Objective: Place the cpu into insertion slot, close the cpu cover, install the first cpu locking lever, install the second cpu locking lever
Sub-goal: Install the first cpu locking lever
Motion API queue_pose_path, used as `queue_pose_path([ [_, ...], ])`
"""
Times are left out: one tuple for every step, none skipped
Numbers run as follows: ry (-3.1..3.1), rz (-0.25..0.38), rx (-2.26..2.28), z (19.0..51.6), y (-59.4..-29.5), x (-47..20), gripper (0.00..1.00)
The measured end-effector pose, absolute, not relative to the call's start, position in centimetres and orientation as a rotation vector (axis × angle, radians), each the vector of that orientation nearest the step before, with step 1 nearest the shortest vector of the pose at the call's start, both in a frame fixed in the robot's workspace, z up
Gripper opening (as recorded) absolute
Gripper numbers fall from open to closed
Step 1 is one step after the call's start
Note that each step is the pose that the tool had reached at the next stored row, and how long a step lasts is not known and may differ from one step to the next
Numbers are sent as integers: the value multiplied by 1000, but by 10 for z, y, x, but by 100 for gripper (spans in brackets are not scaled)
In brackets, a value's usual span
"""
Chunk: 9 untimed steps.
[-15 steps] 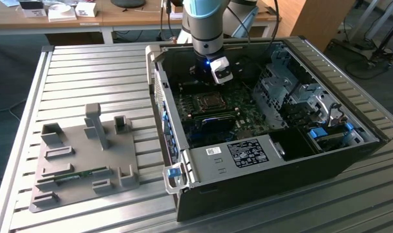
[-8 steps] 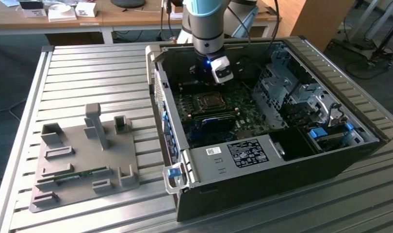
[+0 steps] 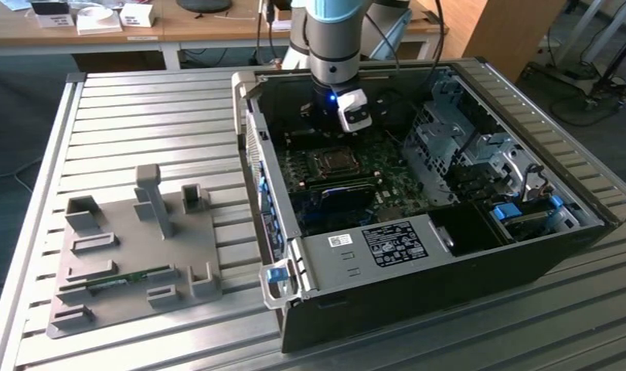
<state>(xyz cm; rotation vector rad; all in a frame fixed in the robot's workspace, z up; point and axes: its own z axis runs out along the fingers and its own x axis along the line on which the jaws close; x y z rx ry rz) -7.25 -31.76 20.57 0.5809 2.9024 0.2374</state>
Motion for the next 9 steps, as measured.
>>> queue_pose_path([
  [2906, 229, 580, 206, -318, -72, 11],
  [2910, 220, 578, 206, -318, -72, 11],
  [2911, 217, 574, 206, -318, -72, 11],
  [2912, 216, 570, 206, -318, -72, 11],
  [2913, 216, 565, 207, -318, -72, 11],
  [2914, 217, 563, 207, -318, -72, 11],
  [2915, 217, 560, 209, -318, -72, 11],
  [2915, 218, 558, 210, -318, -72, 11],
  [2916, 218, 556, 211, -318, -72, 11],
])
